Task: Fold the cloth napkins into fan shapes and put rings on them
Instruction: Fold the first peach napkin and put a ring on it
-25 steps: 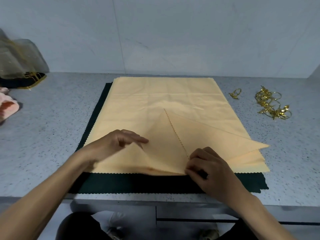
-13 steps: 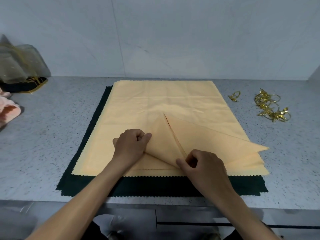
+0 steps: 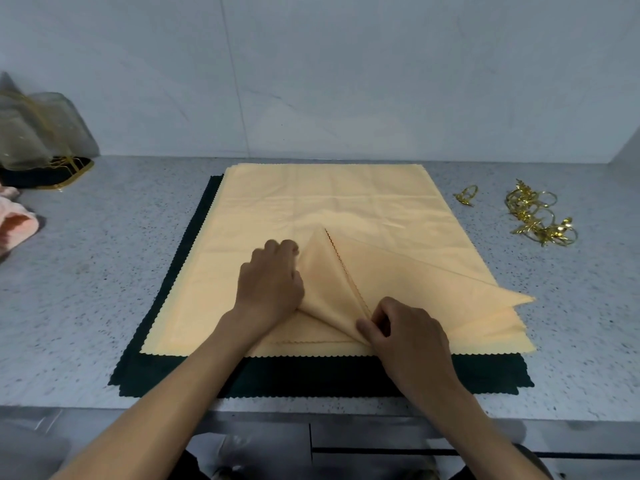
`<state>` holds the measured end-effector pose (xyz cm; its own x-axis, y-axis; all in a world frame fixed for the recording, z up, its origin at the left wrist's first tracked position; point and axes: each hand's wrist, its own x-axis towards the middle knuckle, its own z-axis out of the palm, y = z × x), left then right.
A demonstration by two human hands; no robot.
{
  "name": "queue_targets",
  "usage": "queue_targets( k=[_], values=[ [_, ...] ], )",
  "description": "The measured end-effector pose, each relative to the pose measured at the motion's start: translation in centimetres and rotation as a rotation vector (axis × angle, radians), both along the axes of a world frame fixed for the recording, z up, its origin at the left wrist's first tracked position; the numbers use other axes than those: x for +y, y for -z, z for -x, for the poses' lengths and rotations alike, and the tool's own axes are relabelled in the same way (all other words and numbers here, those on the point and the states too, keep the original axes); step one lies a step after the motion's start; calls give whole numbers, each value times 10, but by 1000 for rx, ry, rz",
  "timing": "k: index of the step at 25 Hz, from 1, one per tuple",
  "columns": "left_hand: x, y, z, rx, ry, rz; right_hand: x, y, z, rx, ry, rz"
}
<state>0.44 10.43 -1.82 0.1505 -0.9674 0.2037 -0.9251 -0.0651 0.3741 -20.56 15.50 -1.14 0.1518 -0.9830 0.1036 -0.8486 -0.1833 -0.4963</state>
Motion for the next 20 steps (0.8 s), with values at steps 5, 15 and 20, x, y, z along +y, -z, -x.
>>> queue_targets(
  k=[5,15,20],
  values=[
    [-43,0,33,-134,358,-115,-1,5,2,-30,-30,30],
    [-25,5,48,-123,217,110,2,16,1,7,-38,139],
    [74,5,67,-52,544,152,-3,12,4,12,-56,48]
  ],
)
